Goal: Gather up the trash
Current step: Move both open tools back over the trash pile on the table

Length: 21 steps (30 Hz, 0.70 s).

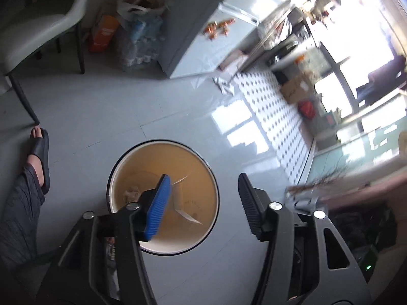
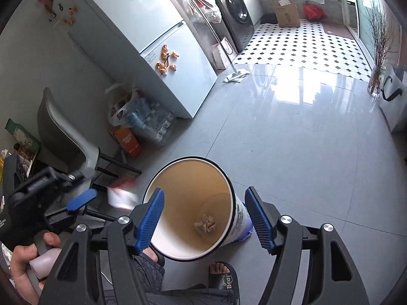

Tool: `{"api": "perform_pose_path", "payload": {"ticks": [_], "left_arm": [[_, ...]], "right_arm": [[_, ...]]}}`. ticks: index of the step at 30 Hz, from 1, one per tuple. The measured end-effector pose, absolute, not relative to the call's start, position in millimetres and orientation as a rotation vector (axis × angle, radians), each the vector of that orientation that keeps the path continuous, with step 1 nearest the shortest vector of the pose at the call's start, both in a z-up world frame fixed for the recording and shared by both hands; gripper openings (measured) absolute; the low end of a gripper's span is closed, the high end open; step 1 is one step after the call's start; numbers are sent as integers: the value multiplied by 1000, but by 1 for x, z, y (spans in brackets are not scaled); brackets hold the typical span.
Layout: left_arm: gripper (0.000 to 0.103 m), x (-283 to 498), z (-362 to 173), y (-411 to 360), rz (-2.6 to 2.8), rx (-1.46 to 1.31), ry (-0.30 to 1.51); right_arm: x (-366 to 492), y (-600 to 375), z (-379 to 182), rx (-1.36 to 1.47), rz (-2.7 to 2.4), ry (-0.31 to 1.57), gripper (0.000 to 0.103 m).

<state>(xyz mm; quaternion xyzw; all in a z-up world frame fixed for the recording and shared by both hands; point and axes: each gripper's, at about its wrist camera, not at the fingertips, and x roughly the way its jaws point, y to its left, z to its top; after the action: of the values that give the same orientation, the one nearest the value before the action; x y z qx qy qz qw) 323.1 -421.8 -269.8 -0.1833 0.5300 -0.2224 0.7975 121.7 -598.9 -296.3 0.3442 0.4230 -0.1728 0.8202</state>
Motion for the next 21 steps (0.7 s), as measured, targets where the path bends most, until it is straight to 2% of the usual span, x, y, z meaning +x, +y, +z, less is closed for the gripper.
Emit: {"api": "perform_pose_path", "payload": {"ticks": [4,7,11,13,18,21], "left_arm": [[70,310,-250,-417,-531,-417,1126],[74,296,-223,-403,-513,-436,1096],[80,280,-181,-378,-485,-436,1009],[83,277,-165,-364,-473,-452,988],[88,263,-114,-323,-446,-482,901],[90,256,-89,-296,-444,-506,866]], "right_arm": [[116,-593,-283,736,-375,882,68],[114,-585,-266,728,-366,860,73],[109,-575,-232,724,-366,815,86],[105,-568,-214,714,-365,799,90],[103,-539,-161,665,-329,737,96],[108,-514,-131,634,-293,699,96]]}}
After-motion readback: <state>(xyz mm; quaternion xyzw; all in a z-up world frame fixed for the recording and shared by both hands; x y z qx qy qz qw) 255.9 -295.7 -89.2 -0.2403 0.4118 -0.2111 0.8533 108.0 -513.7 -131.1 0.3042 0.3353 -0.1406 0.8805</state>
